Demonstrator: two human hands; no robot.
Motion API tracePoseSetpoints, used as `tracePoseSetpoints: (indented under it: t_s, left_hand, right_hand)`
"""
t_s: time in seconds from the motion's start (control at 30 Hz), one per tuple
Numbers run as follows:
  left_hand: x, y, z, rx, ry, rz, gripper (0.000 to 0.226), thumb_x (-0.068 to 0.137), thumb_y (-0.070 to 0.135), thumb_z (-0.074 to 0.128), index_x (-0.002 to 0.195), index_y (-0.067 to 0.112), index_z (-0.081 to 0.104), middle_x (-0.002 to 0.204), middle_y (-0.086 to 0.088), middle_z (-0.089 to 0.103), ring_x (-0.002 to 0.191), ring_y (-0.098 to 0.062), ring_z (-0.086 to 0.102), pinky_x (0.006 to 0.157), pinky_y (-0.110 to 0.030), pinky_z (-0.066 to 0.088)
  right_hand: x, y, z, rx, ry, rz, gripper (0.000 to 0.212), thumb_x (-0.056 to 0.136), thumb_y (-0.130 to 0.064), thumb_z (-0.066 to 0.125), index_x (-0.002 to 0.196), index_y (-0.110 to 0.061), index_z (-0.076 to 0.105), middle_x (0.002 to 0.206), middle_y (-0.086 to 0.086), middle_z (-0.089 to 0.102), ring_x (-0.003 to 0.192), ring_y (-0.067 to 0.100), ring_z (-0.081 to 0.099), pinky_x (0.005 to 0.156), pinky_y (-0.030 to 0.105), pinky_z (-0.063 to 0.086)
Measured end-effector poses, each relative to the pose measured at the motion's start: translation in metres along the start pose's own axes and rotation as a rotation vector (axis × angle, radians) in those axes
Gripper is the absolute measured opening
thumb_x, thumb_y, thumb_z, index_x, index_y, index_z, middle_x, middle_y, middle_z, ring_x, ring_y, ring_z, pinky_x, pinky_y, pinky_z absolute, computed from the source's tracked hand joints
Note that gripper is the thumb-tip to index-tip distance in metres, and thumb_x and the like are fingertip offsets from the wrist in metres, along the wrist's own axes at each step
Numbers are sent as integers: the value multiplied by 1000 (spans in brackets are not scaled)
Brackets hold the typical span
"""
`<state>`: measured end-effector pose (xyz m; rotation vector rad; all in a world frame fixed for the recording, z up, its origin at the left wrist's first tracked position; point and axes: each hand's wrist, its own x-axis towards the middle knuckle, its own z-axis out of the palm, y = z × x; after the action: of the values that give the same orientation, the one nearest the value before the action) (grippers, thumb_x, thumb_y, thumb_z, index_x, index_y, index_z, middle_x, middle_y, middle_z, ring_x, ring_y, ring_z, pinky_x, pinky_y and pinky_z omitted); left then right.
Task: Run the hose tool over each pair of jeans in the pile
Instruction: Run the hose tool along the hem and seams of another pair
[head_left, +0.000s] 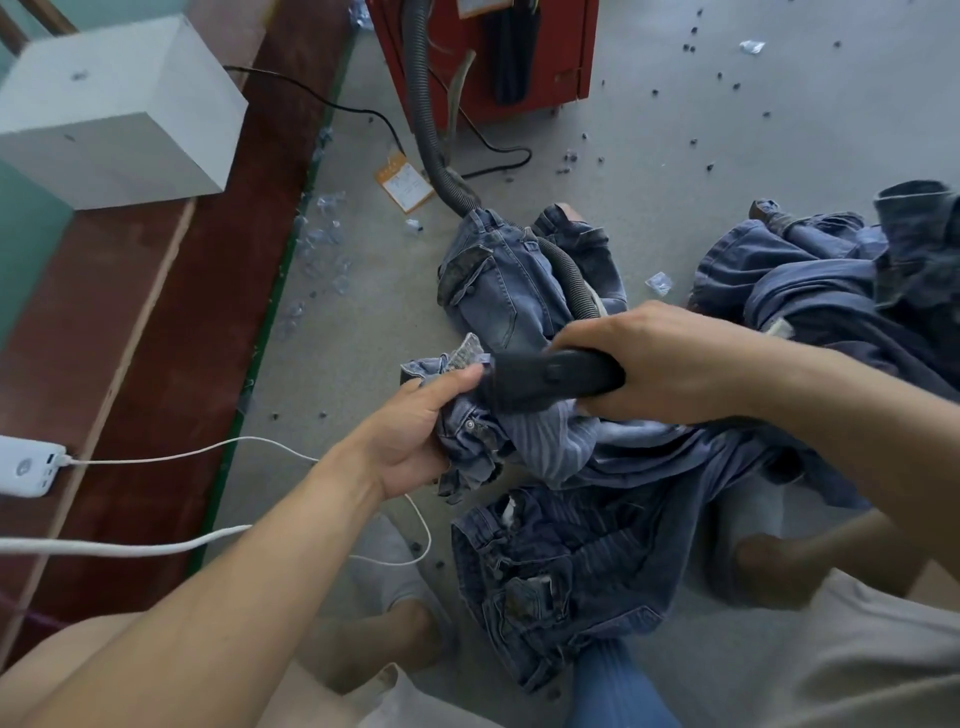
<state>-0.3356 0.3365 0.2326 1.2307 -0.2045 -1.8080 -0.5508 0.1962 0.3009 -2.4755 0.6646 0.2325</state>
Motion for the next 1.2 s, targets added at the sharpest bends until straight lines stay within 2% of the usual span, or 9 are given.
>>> tracePoseSetpoints:
  t_s: [0.17, 0.27, 0.37, 0.47, 0.6, 0.8, 0.93, 1.07, 1.2]
  left_hand:
    - [2, 11, -4, -5, 28, -50, 51, 104, 43, 50, 133, 4, 66, 137, -20, 65, 124, -34, 65, 93, -43, 59]
    - [-3, 26, -14, 129, 3, -119, 66, 101, 64, 40, 127, 13, 73, 136, -16, 66, 124, -31, 65, 92, -44, 60]
    - [-12, 38, -25, 212, -104, -181, 82, 93, 80, 32, 138, 19, 65, 143, -16, 61, 132, -36, 59, 99, -54, 53]
    - [-19, 49, -26, 104, -125, -62, 66, 104, 61, 39, 142, 11, 61, 139, -20, 63, 128, -37, 61, 98, -51, 54]
    - [-17, 60, -23, -11, 63, 192, 41, 110, 31, 38, 131, 8, 66, 116, -18, 75, 105, -29, 74, 87, -45, 61]
    - [-17, 55, -12, -14, 94, 236, 60, 101, 55, 46, 140, 12, 60, 134, -18, 67, 122, -32, 65, 92, -51, 59]
    - [-16, 48, -4, 57, 86, 243, 58, 103, 57, 44, 146, 20, 55, 133, -16, 67, 120, -29, 66, 93, -41, 58]
    - [-9, 37, 2, 161, 12, 224, 65, 104, 64, 31, 148, 21, 51, 141, -17, 63, 131, -32, 59, 108, -45, 50]
    - [-3, 31, 5, 147, -86, 207, 79, 97, 77, 16, 149, 28, 50, 144, -18, 60, 135, -36, 54, 115, -55, 41]
  right_hand:
    - [7, 15, -13, 103, 279, 93, 30, 86, -42, 75, 114, -39, 63, 80, -21, 62, 73, -8, 56, 60, 8, 40]
    - [4, 32, -24, 72, 333, 169, 30, 85, -45, 73, 111, -37, 63, 77, -24, 57, 71, -8, 51, 60, 12, 35]
    - [2, 41, -27, 67, 353, 195, 27, 85, -44, 76, 109, -38, 62, 77, -23, 60, 72, -9, 53, 61, 15, 38]
    - [-2, 39, -27, 88, 330, 179, 28, 85, -46, 76, 105, -48, 57, 73, -26, 60, 71, -10, 56, 61, 17, 38]
    - [-6, 23, -23, 63, 255, 125, 30, 79, -57, 68, 101, -55, 47, 86, -48, 56, 82, -24, 53, 60, 16, 37]
    - [-7, 14, -13, 63, 255, 71, 44, 78, -57, 71, 118, -58, 51, 80, -34, 62, 80, -15, 59, 59, 9, 42]
    - [-8, 6, -7, 67, 183, 19, 43, 83, -48, 75, 119, -55, 54, 82, -31, 63, 86, -16, 57, 72, 4, 43]
    - [0, -8, 0, 15, 108, 9, 39, 87, -47, 74, 122, -47, 56, 90, -20, 69, 79, 2, 62, 65, 15, 45]
    - [14, -19, 1, 49, 273, 35, 35, 90, -45, 72, 122, -44, 58, 88, -20, 66, 78, 8, 61, 66, 28, 44]
